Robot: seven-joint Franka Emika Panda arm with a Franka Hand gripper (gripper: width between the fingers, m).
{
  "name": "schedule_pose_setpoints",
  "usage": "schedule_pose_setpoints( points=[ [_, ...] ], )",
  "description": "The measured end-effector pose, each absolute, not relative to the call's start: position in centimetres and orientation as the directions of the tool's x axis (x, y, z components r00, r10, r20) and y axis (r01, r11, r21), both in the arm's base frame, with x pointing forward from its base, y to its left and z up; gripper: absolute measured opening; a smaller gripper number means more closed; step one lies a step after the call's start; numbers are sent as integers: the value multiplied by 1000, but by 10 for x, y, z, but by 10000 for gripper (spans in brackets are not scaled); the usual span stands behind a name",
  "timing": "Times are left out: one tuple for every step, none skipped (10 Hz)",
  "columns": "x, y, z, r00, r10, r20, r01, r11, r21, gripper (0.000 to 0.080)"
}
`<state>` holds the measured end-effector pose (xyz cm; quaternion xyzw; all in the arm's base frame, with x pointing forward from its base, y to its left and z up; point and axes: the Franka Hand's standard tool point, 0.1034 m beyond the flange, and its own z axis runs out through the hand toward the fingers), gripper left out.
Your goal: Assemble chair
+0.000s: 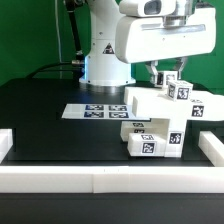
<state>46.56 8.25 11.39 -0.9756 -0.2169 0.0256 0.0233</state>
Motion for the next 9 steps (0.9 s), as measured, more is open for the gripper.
schedule_pose_setpoints(
  points=[
    [466, 83, 114, 905, 424, -40, 422, -905, -57, 284],
    [466, 83, 114, 908, 418, -40, 416, -908, -56, 284],
    [466, 82, 114, 921, 387, -42, 385, -921, -55, 284],
    [466, 82, 113, 938, 345, -45, 343, -938, -53, 284],
    [466, 80, 113, 969, 242, -51, 240, -970, -47, 284],
    [467, 78, 112, 987, 147, -56, 145, -989, -41, 284],
    [468, 77, 112, 995, 78, -58, 76, -996, -37, 284],
    [468, 77, 112, 998, 12, -60, 10, -999, -34, 284],
    [468, 77, 112, 994, -90, -62, -92, -995, -28, 284]
  ],
)
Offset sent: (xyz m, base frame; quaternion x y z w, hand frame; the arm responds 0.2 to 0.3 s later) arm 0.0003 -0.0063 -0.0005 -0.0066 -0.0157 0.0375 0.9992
